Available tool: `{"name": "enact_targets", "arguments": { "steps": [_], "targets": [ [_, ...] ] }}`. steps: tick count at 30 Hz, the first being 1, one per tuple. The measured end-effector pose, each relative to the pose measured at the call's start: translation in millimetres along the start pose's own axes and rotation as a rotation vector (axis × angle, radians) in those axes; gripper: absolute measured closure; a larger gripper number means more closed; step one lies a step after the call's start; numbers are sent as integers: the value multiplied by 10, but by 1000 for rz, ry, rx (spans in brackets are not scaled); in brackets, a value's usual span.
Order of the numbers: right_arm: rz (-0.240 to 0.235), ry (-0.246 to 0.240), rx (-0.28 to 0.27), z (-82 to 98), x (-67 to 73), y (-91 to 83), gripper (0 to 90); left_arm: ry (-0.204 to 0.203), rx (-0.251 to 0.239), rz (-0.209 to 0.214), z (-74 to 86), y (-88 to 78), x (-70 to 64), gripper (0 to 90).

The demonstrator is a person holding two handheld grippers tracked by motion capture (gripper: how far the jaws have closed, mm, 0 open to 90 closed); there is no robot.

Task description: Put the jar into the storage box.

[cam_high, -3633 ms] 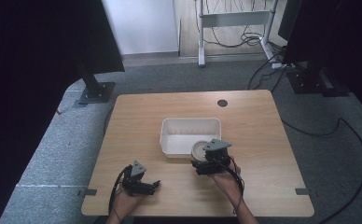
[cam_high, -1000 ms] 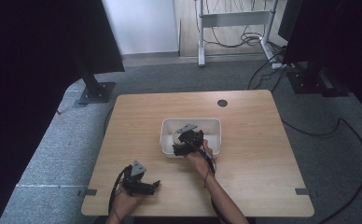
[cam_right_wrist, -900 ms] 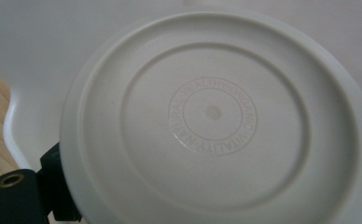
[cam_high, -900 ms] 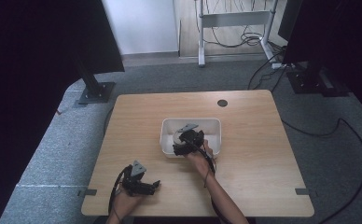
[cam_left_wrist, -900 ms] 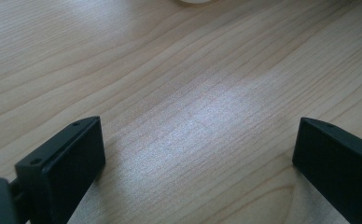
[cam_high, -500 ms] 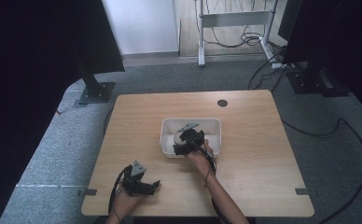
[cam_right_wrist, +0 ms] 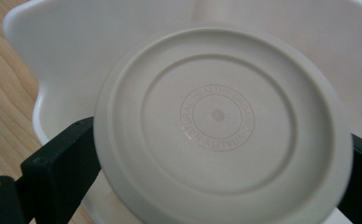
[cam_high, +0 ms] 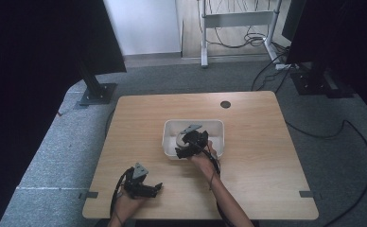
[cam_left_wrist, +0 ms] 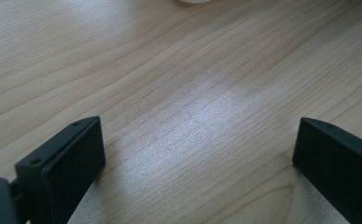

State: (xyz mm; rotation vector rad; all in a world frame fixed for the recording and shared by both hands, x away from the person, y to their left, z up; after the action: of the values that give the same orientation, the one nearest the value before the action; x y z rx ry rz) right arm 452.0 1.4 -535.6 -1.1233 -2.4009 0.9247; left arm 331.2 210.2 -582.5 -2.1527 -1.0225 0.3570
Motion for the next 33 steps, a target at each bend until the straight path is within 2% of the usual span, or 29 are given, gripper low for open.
{"name": "enact_targets", "arguments": {
  "steps": [7,33],
  "targets": [
    [2,-17,-13,-28,7,-95,30,0,2,-1,0,-1,0,20],
    [-31,-38,-55,82,-52,-362,41,2,2,-1,0,-2,1,20]
  ]
}}
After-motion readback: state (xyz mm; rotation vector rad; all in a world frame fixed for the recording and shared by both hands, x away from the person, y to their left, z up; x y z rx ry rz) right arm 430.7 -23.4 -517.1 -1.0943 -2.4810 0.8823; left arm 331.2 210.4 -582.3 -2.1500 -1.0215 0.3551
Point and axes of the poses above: each handheld gripper's, and its own axes: y roughly forward along the jaws, z roughly out of its underside, x roughly to its left, the point moved 4 cm from there along y, roughly forward along the jaws, and after that the axes turned 3 degrees about y, right-handed, at the moved point
